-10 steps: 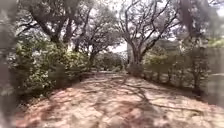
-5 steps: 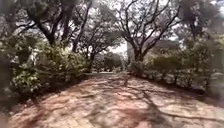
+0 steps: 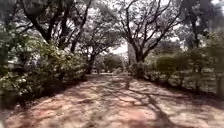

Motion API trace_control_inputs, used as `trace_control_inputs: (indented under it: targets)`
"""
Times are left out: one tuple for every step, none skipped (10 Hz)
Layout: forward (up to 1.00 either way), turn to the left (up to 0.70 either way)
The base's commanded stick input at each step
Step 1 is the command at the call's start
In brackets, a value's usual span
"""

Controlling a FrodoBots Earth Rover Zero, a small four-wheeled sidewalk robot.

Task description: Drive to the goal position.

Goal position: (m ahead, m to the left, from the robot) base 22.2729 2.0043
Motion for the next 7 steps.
trace_control_inputs:
  targets:
    - [0.70, 0.00]
    - [0.70, 0.00]
    - [0.70, 0.00]
    - [0.70, 0.00]
    - [0.70, 0.00]
    - [0.70, 0.00]
    - [0.70, 0.00]
